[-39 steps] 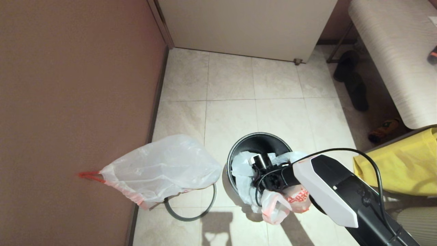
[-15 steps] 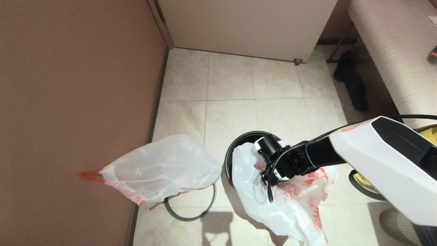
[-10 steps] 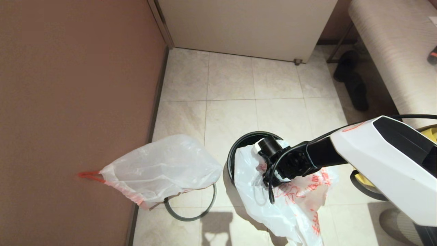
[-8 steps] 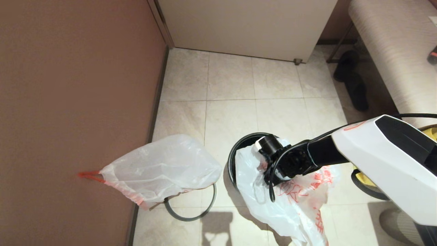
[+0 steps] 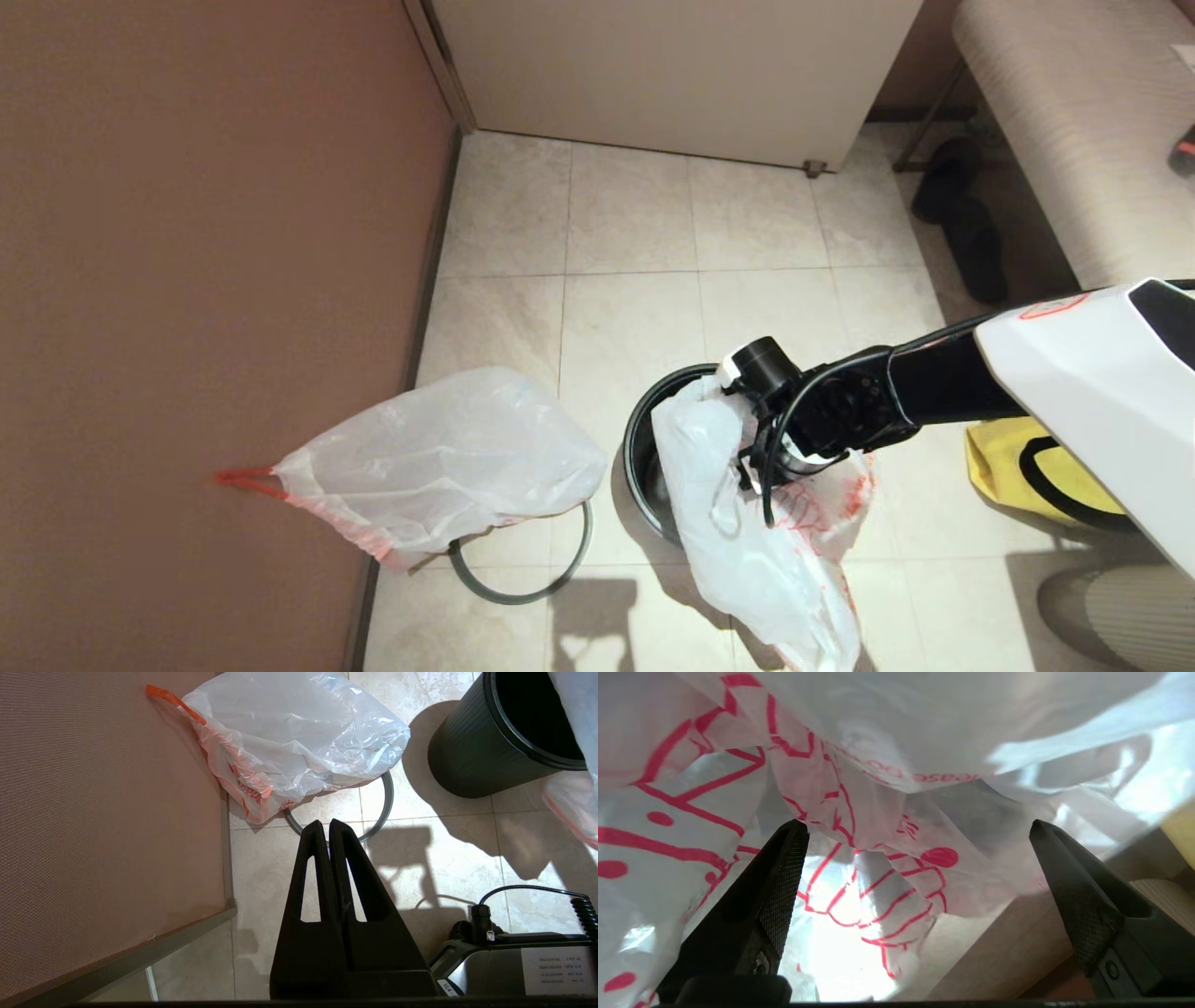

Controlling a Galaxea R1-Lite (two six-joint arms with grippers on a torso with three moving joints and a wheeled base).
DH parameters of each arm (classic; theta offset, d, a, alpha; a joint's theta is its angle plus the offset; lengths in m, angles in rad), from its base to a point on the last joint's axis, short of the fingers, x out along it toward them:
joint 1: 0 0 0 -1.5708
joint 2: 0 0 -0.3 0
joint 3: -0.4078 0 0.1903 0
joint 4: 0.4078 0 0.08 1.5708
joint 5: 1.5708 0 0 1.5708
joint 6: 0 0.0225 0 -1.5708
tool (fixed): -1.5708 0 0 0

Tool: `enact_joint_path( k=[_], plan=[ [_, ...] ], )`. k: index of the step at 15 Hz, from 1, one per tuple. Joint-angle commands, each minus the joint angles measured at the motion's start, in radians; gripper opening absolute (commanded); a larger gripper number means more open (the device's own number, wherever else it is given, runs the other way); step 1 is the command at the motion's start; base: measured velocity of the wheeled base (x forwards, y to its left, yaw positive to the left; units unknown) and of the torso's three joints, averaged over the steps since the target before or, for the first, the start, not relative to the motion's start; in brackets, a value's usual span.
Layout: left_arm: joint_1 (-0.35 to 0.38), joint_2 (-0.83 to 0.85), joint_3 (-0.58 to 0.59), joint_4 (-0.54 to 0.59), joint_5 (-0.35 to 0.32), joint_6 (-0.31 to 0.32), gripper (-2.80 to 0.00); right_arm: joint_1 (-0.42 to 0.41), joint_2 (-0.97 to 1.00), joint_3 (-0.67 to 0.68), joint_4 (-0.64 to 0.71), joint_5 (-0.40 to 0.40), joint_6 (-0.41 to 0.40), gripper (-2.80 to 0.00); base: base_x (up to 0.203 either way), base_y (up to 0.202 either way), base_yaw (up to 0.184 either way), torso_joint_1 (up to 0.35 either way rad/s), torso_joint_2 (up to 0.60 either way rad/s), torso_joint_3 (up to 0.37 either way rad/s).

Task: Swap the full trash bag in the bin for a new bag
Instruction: Put the new garbage bag on the trash can

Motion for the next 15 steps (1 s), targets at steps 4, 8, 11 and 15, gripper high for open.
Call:
enact_joint_path(
  k=[4,8,11,15],
  plan=[
    [0.0,0.001,0.0,0.001,0.0,0.0,-2.8,0.0,0.019,-0.043,0.004,-0.011,-0.003,0.0,0.0,0.0,0.0,0.0,0.0,0.0],
    [0.0,0.001,0.0,0.001,0.0,0.0,-2.8,0.008,0.127,-0.212,-0.004,-0.031,0.011,0.0,0.0,0.0,0.0,0.0,0.0,0.0],
    [0.0,0.001,0.0,0.001,0.0,0.0,-2.8,0.021,0.29,-0.329,-0.004,-0.068,0.015,0.0,0.0,0.0,0.0,0.0,0.0,0.0],
    [0.0,0.001,0.0,0.001,0.0,0.0,-2.8,0.029,0.505,-0.376,-0.148,-0.135,-0.087,0.0,0.0,0.0,0.0,0.0,0.0,0.0]
  ],
)
